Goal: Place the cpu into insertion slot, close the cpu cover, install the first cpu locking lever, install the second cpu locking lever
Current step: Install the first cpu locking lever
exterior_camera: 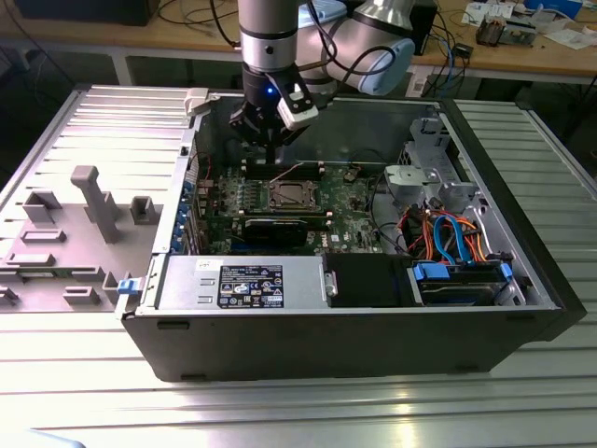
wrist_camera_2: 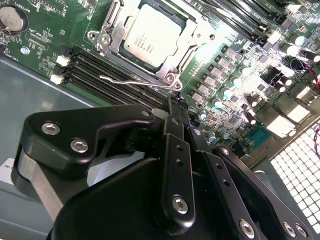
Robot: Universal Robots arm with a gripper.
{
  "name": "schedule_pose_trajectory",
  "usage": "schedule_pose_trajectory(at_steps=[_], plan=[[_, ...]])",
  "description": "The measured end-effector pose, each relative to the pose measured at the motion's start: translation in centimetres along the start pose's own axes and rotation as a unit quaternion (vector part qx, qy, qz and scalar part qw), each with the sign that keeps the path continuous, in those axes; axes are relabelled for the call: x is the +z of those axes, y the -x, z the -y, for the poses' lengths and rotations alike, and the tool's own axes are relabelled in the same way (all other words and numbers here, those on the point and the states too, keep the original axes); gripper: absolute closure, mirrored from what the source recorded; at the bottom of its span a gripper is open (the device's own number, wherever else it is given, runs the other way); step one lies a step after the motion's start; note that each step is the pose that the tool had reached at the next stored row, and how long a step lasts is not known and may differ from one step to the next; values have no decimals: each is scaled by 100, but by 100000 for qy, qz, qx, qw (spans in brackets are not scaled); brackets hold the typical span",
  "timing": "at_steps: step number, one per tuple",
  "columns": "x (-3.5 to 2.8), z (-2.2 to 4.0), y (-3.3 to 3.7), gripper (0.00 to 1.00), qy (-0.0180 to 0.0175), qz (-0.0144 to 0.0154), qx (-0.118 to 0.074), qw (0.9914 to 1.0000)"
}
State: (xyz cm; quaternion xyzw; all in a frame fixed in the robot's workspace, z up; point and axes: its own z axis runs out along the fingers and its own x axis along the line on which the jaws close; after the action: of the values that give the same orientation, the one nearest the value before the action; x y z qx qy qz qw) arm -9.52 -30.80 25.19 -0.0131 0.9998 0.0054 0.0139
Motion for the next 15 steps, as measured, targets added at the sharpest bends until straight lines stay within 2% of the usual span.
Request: schedule_pose_trajectory(at_steps=[14,15], plan=[[1,0,13,89,5,4,-3,100000],[2,22,12,89,545,9,10,99999]])
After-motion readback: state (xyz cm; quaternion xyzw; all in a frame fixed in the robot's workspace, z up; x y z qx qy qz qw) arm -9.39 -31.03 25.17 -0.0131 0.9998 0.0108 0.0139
